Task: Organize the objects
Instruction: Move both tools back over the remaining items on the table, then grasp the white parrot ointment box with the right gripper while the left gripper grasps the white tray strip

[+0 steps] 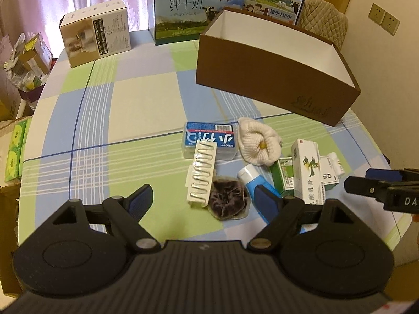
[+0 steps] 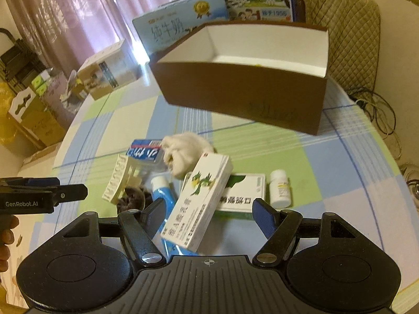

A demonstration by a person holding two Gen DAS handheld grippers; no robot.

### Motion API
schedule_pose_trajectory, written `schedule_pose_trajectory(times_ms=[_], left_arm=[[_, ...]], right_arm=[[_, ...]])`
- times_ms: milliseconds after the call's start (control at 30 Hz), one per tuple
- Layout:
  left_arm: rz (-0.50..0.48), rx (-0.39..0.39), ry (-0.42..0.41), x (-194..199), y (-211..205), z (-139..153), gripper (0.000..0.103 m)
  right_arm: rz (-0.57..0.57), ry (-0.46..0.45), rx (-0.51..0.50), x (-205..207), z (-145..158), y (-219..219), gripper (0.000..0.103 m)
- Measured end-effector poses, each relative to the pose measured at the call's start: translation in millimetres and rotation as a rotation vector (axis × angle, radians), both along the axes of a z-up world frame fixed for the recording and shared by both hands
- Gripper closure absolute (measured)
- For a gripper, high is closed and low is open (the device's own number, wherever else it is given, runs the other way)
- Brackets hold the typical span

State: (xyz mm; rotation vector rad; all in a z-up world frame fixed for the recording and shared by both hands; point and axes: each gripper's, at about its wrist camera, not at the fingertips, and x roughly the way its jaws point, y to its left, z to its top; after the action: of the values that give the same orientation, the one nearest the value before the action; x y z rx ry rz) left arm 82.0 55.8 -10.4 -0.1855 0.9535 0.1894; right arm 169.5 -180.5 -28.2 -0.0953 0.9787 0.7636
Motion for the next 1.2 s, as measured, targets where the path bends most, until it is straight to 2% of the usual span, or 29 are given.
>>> schedule_pose_trajectory(times_ms=[300, 967, 1133, 1200], left_arm=[[0.006, -0.002, 0.015, 3, 3, -8, 0.022], [0.013, -0.010, 0.057, 25, 14, -35, 0.022], [0.005, -0.012, 0.069, 34, 15, -42, 0.023], [0.002, -0.010, 0.070, 37, 17, -45, 0.025]], right_arm=[[0.027, 0.032, -0.034, -1, -17, 17, 0.033], [0.068, -0.001, -0.141, 18, -52, 63, 0.049], [0.088, -0.025, -0.166, 24, -55, 62, 0.065], [0.090, -0.034, -0.179, 27, -54, 59, 0.066]])
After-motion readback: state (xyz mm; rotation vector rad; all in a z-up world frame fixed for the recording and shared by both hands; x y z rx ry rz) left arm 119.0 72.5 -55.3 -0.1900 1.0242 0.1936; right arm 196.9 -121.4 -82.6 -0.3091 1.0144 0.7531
